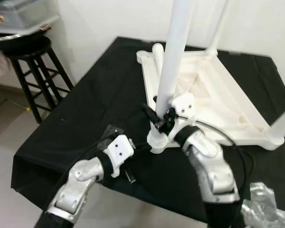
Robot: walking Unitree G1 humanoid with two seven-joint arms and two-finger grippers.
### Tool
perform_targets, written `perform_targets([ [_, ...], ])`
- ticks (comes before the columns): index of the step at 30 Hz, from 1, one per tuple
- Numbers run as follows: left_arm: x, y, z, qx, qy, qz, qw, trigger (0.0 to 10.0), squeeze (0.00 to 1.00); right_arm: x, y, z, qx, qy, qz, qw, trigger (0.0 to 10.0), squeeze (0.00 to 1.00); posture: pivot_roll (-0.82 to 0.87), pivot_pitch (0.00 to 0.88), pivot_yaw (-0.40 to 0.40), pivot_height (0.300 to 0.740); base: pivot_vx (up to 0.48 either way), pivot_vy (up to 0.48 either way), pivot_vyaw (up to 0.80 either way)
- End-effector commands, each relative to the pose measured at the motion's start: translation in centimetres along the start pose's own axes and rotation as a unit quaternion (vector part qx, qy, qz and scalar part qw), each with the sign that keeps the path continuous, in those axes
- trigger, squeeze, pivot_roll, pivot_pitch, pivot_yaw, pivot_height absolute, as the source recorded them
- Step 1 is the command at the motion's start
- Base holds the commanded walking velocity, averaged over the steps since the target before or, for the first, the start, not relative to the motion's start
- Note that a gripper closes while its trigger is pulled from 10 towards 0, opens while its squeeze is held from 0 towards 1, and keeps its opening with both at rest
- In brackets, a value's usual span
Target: Building children table
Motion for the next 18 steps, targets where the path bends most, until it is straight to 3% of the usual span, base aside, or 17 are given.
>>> perform_targets([
  [1, 0.2, 0.0, -0.2, -0.004, -0.005, -0.002, 1.000, 10.0, 0.00, 0.8, -4.9, -1.3, -0.013, -0.019, 0.103, 0.994, 0.0, 0.00, 0.03, 0.140, -0.016, 0.740, 0.000, 0.000, 0.00],
  [2, 0.3, 0.0, -0.1, -0.003, -0.001, -0.002, 1.000, 10.0, 0.00, 0.5, -4.9, -1.7, -0.022, -0.022, 0.106, 0.994, 8.2, 0.00, 0.03, 0.137, -0.009, 0.740, 0.000, 0.000, 0.00],
  [5, 0.4, 0.0, -0.1, -0.002, 0.002, -0.002, 1.000, 10.0, 0.00, 0.3, -5.0, -1.8, -0.027, -0.021, 0.108, 0.994, 8.2, 0.00, 0.03, 0.137, -0.009, 0.740, 0.000, 0.000, 0.00],
  [6, 0.4, -0.1, 0.0, -0.002, 0.005, -0.002, 1.000, 10.0, 0.00, 0.3, -5.0, -1.9, -0.028, -0.026, 0.109, 0.993, 10.0, 0.00, 0.03, 0.131, -0.003, 0.740, 0.000, 0.000, 0.00],
  [7, 0.4, -0.1, -0.1, -0.003, 0.000, -0.003, 1.000, 10.0, 0.00, 0.2, -4.4, -1.7, -0.030, 0.015, 0.107, 0.994, 10.0, 1.00, 0.04, 0.130, -0.002, 0.740, 0.000, 0.000, 0.00],
  [9, 0.4, -0.1, -0.1, -0.003, 0.000, -0.003, 1.000, 10.0, 0.00, 0.2, -4.4, -1.7, -0.030, 0.015, 0.107, 0.994, 10.0, 1.00, 0.04, 0.130, -0.002, 0.740, 0.000, 0.000, 0.00],
  [11, 0.3, -0.1, -0.4, -0.005, -0.011, -0.003, 1.000, 10.0, 0.00, 0.5, -2.5, -1.5, -0.028, 0.086, 0.092, 0.992, 10.0, 1.00, 0.04, 0.126, -0.001, 0.740, 0.000, 0.000, 0.00],
  [13, 0.3, -0.1, -0.5, -0.005, -0.014, -0.003, 1.000, 10.0, 0.00, 0.7, -1.4, -1.8, -0.024, 0.111, 0.080, 0.990, 10.0, 1.00, 0.04, 0.125, -0.001, 0.740, 0.000, 0.000, 0.00],
  [14, 0.2, -0.1, -0.5, -0.005, -0.017, -0.003, 1.000, 10.0, 0.00, 1.0, -0.2, -2.1, -0.013, 0.131, 0.068, 0.989, 10.0, 0.89, 0.04, 0.121, -0.003, 0.740, 0.000, 0.000, 0.00],
  [15, 0.1, -0.1, -0.6, -0.007, -0.021, -0.003, 1.000, 10.0, 0.00, 1.3, 1.1, -2.4, -0.002, 0.160, 0.061, 0.985, 10.0, 0.00, 0.04, 0.121, -0.003, 0.740, 0.000, 0.000, 0.00],
  [18, -0.1, -0.1, -0.8, -0.009, -0.027, -0.002, 1.000, 10.0, 0.00, 1.7, 2.7, -3.0, 0.014, 0.221, 0.061, 0.973, 10.0, 0.00, 0.05, 0.116, -0.003, 0.740, 0.000, 0.000, 0.00],
])
Point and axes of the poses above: a point about 5 cm out from each wrist's last joint towards the gripper, its own x axis pointing back from the gripper into the wrist, its own y axis along the axis of the wrist's last joint, z = x × y, the point moved 3 cm from there along -x, pointing out of the wrist towards the gripper, and after that the axes turned 12 degrees about -x, right-handed, at the moved point
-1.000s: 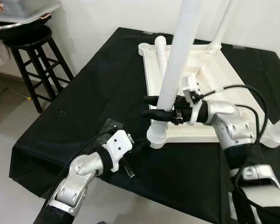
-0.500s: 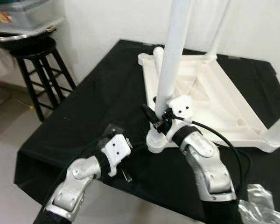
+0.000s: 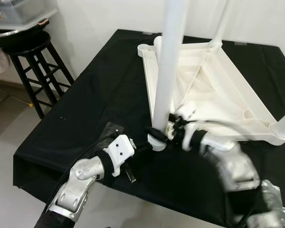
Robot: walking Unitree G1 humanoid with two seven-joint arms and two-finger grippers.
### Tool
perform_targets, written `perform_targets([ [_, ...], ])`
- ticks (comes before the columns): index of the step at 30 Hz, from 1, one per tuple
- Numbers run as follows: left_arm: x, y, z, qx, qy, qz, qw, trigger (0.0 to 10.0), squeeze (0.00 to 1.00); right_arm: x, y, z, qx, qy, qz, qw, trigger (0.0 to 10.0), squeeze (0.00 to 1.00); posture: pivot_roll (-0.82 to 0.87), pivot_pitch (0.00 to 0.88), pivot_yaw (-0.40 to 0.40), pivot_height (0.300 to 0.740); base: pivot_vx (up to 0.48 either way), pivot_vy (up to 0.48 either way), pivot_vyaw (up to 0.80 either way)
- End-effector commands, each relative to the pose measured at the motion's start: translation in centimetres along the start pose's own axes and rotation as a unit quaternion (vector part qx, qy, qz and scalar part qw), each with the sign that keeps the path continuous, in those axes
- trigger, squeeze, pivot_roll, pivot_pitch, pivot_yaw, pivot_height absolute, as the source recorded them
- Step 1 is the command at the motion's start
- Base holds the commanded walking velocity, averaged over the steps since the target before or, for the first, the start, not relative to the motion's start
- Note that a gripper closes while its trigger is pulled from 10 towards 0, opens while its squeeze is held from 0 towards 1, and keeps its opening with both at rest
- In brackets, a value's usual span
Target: Building children table
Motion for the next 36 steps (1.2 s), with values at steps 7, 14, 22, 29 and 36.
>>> perform_targets([
  [7, 0.0, -0.4, -0.6, 0.001, -0.017, 0.005, 1.000, 10.0, 0.00, 0.4, 1.1, -0.2, 0.021, 0.139, 0.032, 0.990, 10.0, 0.00, 0.06, 0.114, -0.003, 0.740, 0.000, 0.000, 0.00],
  [14, 0.0, -0.2, -0.7, -0.001, -0.020, 0.001, 1.000, 10.0, 0.00, -0.8, 1.7, -1.3, 0.017, 0.168, 0.046, 0.985, 0.0, 0.00, 0.08, 0.126, -0.013, 0.740, 0.000, 0.000, 0.00],
  [22, 0.8, -0.3, -0.1, -0.021, 0.026, 0.016, 0.999, 10.0, 0.00, 0.6, 0.7, -2.5, -0.003, 0.164, 0.056, 0.985, 0.0, 0.00, 0.08, 0.132, -0.012, 0.740, 0.000, 0.000, 0.00],
  [29, 1.9, -0.2, -0.4, -0.023, 0.047, 0.020, 0.998, 10.0, 0.00, 3.5, -3.4, -3.4, -0.040, 0.062, 0.065, 0.995, 0.0, 0.00, 0.05, 0.137, -0.004, 0.740, 0.000, 0.000, 0.00],
  [36, 2.5, 0.6, -1.1, -0.032, 0.044, 0.013, 0.998, 10.0, 0.00, 2.2, -8.3, -0.7, -0.056, -0.140, 0.108, 0.983, 0.0, 0.00, 0.03, 0.141, 0.001, 0.740, 0.000, 0.000, 0.00],
])
Point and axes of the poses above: a point about 5 cm out from each wrist's last joint towards the gripper, its own x axis pointing back from the gripper into the wrist, its own y axis along the axis of the wrist's last joint, z = x × y, the point moved 3 cm from there along -x, pointing out of the wrist towards the gripper, and after that the axes turned 12 degrees about -x, right-handed, at the moved point
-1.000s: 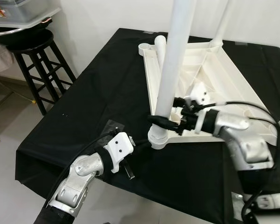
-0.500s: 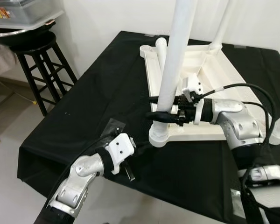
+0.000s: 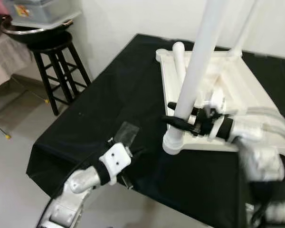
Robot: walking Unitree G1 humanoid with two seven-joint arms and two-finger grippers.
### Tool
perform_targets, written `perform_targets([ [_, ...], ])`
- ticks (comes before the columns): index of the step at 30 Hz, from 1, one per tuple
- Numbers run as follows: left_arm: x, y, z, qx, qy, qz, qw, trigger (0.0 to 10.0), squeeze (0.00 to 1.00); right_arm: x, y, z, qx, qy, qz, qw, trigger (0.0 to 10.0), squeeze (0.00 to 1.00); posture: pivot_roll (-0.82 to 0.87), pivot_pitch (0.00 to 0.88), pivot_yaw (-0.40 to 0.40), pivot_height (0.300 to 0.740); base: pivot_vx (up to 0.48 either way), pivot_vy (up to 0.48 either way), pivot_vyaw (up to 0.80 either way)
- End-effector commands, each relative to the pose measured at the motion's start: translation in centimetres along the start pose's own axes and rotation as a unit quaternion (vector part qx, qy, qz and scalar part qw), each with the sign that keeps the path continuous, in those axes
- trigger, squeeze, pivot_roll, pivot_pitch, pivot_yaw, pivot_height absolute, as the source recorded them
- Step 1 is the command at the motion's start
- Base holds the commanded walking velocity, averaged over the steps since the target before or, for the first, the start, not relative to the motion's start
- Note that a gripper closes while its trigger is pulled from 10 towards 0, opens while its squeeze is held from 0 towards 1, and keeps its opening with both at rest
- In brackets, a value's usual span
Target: Building children table
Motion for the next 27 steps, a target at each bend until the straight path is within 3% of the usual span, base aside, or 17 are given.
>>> perform_targets([
  [1, 0.1, 0.4, -0.2, -0.011, -0.005, -0.006, 1.000, 10.0, 0.00, 0.7, -6.3, -0.5, -0.038, -0.079, 0.128, 0.988, 0.0, 0.00, 0.03, 0.141, 0.001, 0.740, 0.000, 0.000, 0.00],
  [2, 0.2, 0.5, -0.3, -0.013, -0.005, -0.006, 1.000, 10.0, 0.00, 0.6, -6.9, -0.8, -0.049, -0.171, 0.124, 0.976, 0.0, 0.00, 0.03, 0.142, 0.003, 0.740, 0.000, 0.000, 0.00],
  [3, 0.3, 0.7, -0.6, -0.015, -0.006, -0.007, 1.000, 10.0, 0.00, 0.4, -7.3, 0.4, -0.051, -0.197, 0.122, 0.971, 0.0, 0.00, 0.03, 0.146, 0.010, 0.740, 0.000, 0.000, 0.00],
  [6, 0.5, 0.9, -0.9, -0.019, -0.003, -0.006, 1.000, 10.0, 0.00, 0.0, -6.5, 0.6, -0.044, -0.203, 0.106, 0.972, 0.0, 0.00, 0.02, 0.139, 0.005, 0.740, 0.000, 0.000, 0.00],
  [9, 0.4, 1.0, -0.9, -0.022, 0.000, -0.006, 1.000, 10.0, 0.00, 0.0, -5.5, -0.9, -0.034, -0.218, 0.101, 0.970, 0.0, 0.00, 0.03, 0.142, -0.008, 0.740, 0.000, 0.000, 0.00],
  [10, 0.4, 0.9, -0.9, -0.020, 0.004, -0.005, 1.000, 10.0, 0.00, -0.3, -5.1, -1.0, -0.035, -0.213, 0.100, 0.971, 10.0, 0.00, 0.03, 0.142, -0.007, 0.740, 0.000, 0.000, 0.00],
  [14, 0.4, 0.8, -0.8, -0.017, 0.010, -0.002, 1.000, 10.0, 0.00, -0.8, -4.2, -0.7, -0.042, -0.194, 0.091, 0.976, 10.0, 0.00, 0.03, 0.143, -0.006, 0.740, 0.000, 0.000, 0.00],
  [15, 0.4, 0.8, -0.7, -0.016, 0.012, -0.001, 1.000, 10.0, 0.00, -1.0, -3.3, -1.0, -0.044, -0.183, 0.080, 0.979, 10.0, 1.00, 0.03, 0.142, -0.003, 0.740, 0.000, 0.000, 0.00],
  [16, 0.3, 0.7, -0.7, -0.015, 0.014, 0.000, 1.000, 10.0, 0.00, -1.7, -1.0, -1.5, -0.038, -0.119, 0.053, 0.991, 10.0, 1.00, 0.03, 0.142, -0.004, 0.740, 0.000, 0.000, 0.00],
  [20, 0.3, 0.7, -0.7, -0.010, 0.016, 0.000, 1.000, 10.0, 0.00, -1.9, 0.8, -1.6, -0.035, -0.052, 0.028, 0.998, 10.0, 1.00, 0.03, 0.140, -0.003, 0.740, 0.000, 0.000, 0.00],
  [21, 0.2, 0.7, -0.7, -0.008, 0.016, -0.001, 1.000, 10.0, 0.00, -1.6, 2.0, -1.4, -0.035, 0.027, 0.013, 0.999, 10.0, 0.00, 0.04, 0.139, -0.005, 0.740, 0.000, 0.000, 0.00],
  [27, 0.3, 0.8, -0.8, -0.008, 0.018, -0.002, 1.000, 10.0, 0.00, -1.1, 2.1, -1.4, -0.015, 0.123, 0.041, 0.991, 10.0, 0.00, 0.05, 0.135, -0.013, 0.740, 0.000, 0.000, 0.00],
])
Point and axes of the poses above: a point about 5 cm out from each wrist's last joint towards the gripper, its own x axis pointing back from the gripper into the wrist, its own y axis along the axis of the wrist's last joint, z = x × y, the point moved 3 cm from there along -x, pointing out of the wrist towards the gripper, and after that the axes turned 12 degrees about -x, right-handed, at the moved point
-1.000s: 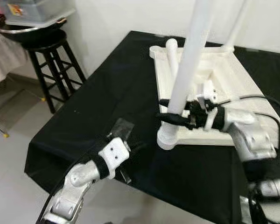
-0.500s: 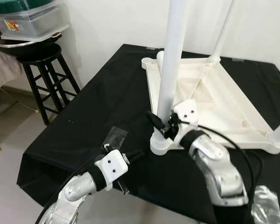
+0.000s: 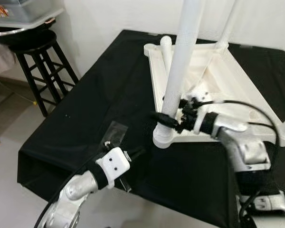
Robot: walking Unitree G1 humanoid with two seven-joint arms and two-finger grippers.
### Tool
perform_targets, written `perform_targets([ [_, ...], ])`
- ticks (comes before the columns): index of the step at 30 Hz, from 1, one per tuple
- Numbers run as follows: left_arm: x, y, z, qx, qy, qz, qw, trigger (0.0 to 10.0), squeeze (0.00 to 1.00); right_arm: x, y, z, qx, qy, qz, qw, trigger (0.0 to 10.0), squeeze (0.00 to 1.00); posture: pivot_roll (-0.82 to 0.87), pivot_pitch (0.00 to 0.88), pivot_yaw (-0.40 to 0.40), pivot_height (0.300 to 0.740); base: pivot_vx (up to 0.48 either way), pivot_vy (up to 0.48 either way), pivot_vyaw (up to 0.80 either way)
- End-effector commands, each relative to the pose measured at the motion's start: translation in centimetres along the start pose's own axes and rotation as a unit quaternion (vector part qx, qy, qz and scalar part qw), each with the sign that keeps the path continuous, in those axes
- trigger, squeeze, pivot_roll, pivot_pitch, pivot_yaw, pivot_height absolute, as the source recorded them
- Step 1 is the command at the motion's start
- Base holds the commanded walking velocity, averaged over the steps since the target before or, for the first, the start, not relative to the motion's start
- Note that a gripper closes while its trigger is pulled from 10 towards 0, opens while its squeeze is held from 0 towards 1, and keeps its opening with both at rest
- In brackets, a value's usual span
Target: Building children table
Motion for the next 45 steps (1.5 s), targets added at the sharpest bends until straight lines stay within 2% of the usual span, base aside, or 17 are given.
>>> perform_targets([
  [1, 0.1, -0.1, -0.4, 0.005, -0.002, 0.003, 1.000, 10.0, 0.00, -0.4, -0.5, 0.2, -0.007, 0.032, 0.011, 0.999, 10.0, 0.00, 0.05, 0.135, -0.013, 0.740, 0.000, 0.000, 0.00],
  [8, 0.2, 0.1, -0.3, 0.001, 0.006, 0.001, 1.000, 10.0, 0.00, -0.9, -0.3, -0.4, -0.039, 0.090, 0.006, 0.995, 10.0, 0.00, 0.06, 0.134, -0.012, 0.740, 0.000, 0.000, 0.00],
  [9, 0.3, 0.2, -0.3, -0.002, 0.011, -0.002, 1.000, 10.0, 0.00, -0.9, -0.3, -0.3, -0.054, 0.104, 0.004, 0.993, 0.0, 0.00, 0.06, 0.134, -0.010, 0.740, 0.000, 0.000, 0.00],
  [19, 1.9, 0.7, 0.2, 0.023, 0.060, 0.004, 0.998, 10.0, 0.00, -0.5, -2.3, -0.6, -0.056, 0.092, 0.018, 0.994, 0.0, 0.00, 0.06, 0.139, -0.025, 0.740, 0.000, 0.000, 0.00],
  [23, 1.9, 0.5, 0.3, 0.026, 0.066, 0.005, 0.997, 10.0, 0.00, -0.7, -4.2, 0.4, -0.073, 0.064, 0.009, 0.995, 0.0, 0.00, 0.05, 0.137, -0.031, 0.740, 0.000, 0.000, 0.00],
  [25, 1.8, 0.4, 0.3, 0.029, 0.069, 0.006, 0.997, 10.0, 0.00, -1.1, -7.2, 1.0, -0.071, -0.034, 0.025, 0.997, 0.0, 0.00, 0.05, 0.133, -0.041, 0.740, 0.000, 0.000, 0.00],
  [26, 1.8, 0.4, 0.4, 0.031, 0.071, 0.007, 0.997, 10.0, 0.00, -1.3, -8.1, 0.6, -0.058, -0.123, 0.027, 0.990, 0.0, 0.00, 0.05, 0.132, -0.040, 0.740, 0.000, 0.000, 0.00],
  [27, 1.8, 0.3, 0.4, 0.032, 0.072, 0.008, 0.997, 10.0, 0.00, -1.2, -8.3, -0.1, -0.055, -0.242, 0.007, 0.969, 0.0, 0.00, 0.04, 0.132, -0.027, 0.740, 0.000, 0.000, 0.00],
  [28, 1.9, 0.3, 0.4, 0.033, 0.073, 0.009, 0.997, 10.0, 0.00, -0.7, -8.5, -0.3, -0.088, -0.335, -0.012, 0.938, 0.0, 0.00, 0.03, 0.134, -0.027, 0.740, 0.000, 0.000, 0.00],
  [29, 1.9, 0.3, 0.4, 0.033, 0.073, 0.009, 0.997, 10.0, 0.00, -0.7, -8.5, -0.3, -0.088, -0.335, -0.012, 0.938, 0.0, 0.00, 0.03, 0.134, -0.027, 0.740, 0.000, 0.000, 0.00],
  [30, 1.9, 0.2, 0.4, 0.036, 0.072, 0.010, 0.997, 10.0, 0.00, -0.8, -8.0, 1.0, -0.072, -0.341, -0.018, 0.937, 0.0, 0.00, 0.03, 0.134, -0.029, 0.740, 0.000, 0.000, 0.00],
  [33, 1.9, 0.0, 0.3, 0.050, 0.072, 0.011, 0.996, 10.0, 0.00, -2.0, -7.5, 2.8, -0.057, -0.268, -0.012, 0.962, 0.0, 0.00, 0.01, 0.117, -0.019, 0.740, 0.000, 0.000, 0.00],
  [35, 1.7, -0.1, 0.2, 0.055, 0.068, 0.010, 0.996, 10.0, 0.00, -1.4, -7.8, 1.2, -0.066, -0.294, -0.006, 0.953, 0.0, 0.00, 0.03, 0.121, -0.029, 0.740, 0.000, 0.000, 0.00],
  [39, 1.7, -0.1, 0.2, 0.055, 0.064, 0.011, 0.996, 10.0, 0.00, -1.5, -7.8, 0.9, -0.060, -0.305, -0.001, 0.951, 0.0, 0.00, 0.04, 0.120, -0.032, 0.740, 0.000, 0.000, 0.00],
  [40, 1.7, -0.1, 0.2, 0.056, 0.065, 0.011, 0.996, 10.0, 0.00, -1.6, -7.7, 0.8, -0.057, -0.310, 0.000, 0.949, 10.0, 0.00, 0.04, 0.123, -0.028, 0.740, 0.000, 0.000, 0.00],
  [44, 1.7, -0.2, 0.2, 0.059, 0.066, 0.012, 0.996, 10.0, 0.00, -2.1, -6.7, 0.9, -0.064, -0.315, -0.019, 0.947, 10.0, 0.00, 0.04, 0.123, -0.025, 0.740, 0.000, 0.000, 0.00],
  [45, 1.6, -0.2, 0.3, 0.060, 0.064, 0.013, 0.996, 10.0, 0.00, -2.9, -4.9, 1.6, -0.061, -0.250, -0.046, 0.965, 10.0, 1.00, 0.04, 0.125, -0.017, 0.740, 0.000, 0.000, 0.00],
])
Point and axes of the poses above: a point about 5 cm out from each wrist's last joint towards the gripper, its own x axis pointing back from the gripper into the wrist, its own y axis along the axis of the wrist's last joint, z = x × y, the point moved 3 cm from there along -x, pointing out of the wrist towards the gripper, and after that the axes turned 12 degrees about -x, right-handed, at the moved point
